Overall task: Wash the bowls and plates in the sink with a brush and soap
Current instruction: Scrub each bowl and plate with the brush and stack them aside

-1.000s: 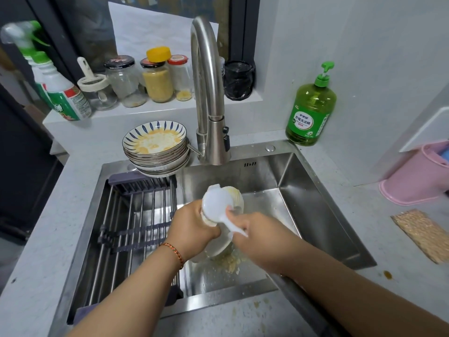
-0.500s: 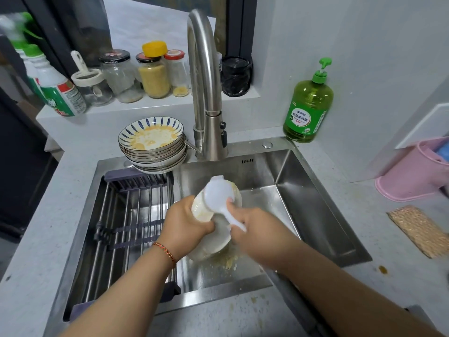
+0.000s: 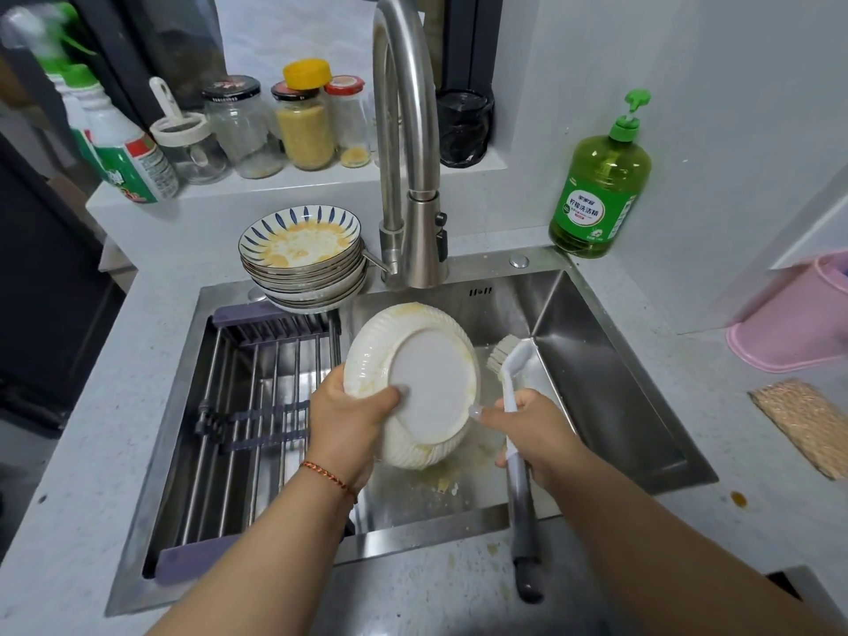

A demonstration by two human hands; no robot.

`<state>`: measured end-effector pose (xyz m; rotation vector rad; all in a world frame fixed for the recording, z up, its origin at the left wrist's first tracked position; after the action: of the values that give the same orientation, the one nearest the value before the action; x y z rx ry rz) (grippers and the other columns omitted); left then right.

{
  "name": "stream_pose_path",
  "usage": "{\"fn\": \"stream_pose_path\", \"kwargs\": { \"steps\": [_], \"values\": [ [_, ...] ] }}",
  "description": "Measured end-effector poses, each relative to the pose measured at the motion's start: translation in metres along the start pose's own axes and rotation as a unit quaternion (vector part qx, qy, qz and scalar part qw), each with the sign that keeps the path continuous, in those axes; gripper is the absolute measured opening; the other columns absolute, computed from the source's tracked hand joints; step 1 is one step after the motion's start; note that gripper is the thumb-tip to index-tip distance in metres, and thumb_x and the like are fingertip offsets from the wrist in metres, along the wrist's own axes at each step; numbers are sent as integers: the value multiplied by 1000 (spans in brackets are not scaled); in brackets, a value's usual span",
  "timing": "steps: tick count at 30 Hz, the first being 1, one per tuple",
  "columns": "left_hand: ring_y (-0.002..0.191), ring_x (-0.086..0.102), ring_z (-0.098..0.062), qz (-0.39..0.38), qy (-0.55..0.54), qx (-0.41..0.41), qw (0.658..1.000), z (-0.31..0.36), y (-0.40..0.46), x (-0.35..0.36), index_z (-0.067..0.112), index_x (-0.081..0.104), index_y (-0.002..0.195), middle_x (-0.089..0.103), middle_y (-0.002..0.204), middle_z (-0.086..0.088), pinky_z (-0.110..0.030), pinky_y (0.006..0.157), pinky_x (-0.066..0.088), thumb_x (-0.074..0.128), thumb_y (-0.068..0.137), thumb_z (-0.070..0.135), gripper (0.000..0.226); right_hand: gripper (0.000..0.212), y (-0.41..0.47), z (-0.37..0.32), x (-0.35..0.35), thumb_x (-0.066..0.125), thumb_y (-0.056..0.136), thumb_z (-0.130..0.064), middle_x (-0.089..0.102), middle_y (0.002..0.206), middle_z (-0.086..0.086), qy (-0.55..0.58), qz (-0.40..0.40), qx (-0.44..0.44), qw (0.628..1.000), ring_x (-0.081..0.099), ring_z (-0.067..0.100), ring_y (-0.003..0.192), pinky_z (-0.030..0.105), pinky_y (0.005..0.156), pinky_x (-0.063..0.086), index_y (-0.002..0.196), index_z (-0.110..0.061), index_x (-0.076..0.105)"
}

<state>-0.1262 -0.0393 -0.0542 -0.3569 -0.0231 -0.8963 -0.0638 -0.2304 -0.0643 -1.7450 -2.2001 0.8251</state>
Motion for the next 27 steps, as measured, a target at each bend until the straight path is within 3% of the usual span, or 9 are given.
{"fn": "stream_pose_path", "kwargs": {
  "steps": [4,8,12,16,19,23,27],
  "values": [
    [86,67,-30,1,-77,-49,996,-11,-6,5,10,58,100,69,96,-12,-48,73,57,68,77,-12,34,39,-2,4,8,78,79,-18,59,93,14,53,-42,36,997,53,17,56,24,43,47,102,-1,52],
    [94,69,-33,-66,-71,-64,993,-16,-1,-3,7,58,115,71,105,-15,-47,71,58,75,70,-10,52,31,2,1,-1,78,78,-14,61,81,8,15,-56,19,998,56,10,48,27,46,48,93,-5,52],
    [90,71,-31,-134,15,-91,987,-3,9,-11,7,61,111,71,106,-17,-40,66,57,83,55,7,60,35,9,-11,-14,79,77,-15,58,80,6,-70,-58,-19,996,55,8,44,26,43,47,96,-5,51],
    [84,72,-32,-200,129,-102,966,12,17,-8,4,65,99,73,95,-17,-42,68,59,83,58,-1,46,40,12,-24,-19,81,73,-13,60,88,9,-151,-66,-54,985,60,15,59,25,43,47,97,-7,50],
    [81,72,-31,-201,203,-55,957,21,18,-5,6,66,91,75,87,-12,-46,75,59,84,54,2,41,40,14,-30,-20,83,72,-16,64,93,9,-192,-56,-85,976,65,19,67,25,43,48,96,-9,51],
    [76,69,-23,-148,290,28,945,24,18,-2,14,66,81,73,82,-6,-38,70,59,88,51,12,37,29,17,-29,-24,69,84,-36,65,84,3,-202,9,-92,975,56,14,51,27,45,48,95,-12,56],
    [76,62,-20,-96,441,121,884,26,18,4,22,58,74,66,79,1,-30,66,51,86,61,16,31,19,16,-25,-21,51,95,-27,67,63,-4,-193,13,-85,977,47,7,36,27,48,45,107,-17,61]
  ]
}}
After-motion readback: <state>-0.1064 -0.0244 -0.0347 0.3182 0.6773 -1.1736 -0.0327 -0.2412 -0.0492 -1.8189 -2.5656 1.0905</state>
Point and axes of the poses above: each hand's wrist, its own y-axis towards the middle knuckle, its own x-axis out of the palm, z = x × y, the point moved 3 cm from there along y, towards the middle knuckle
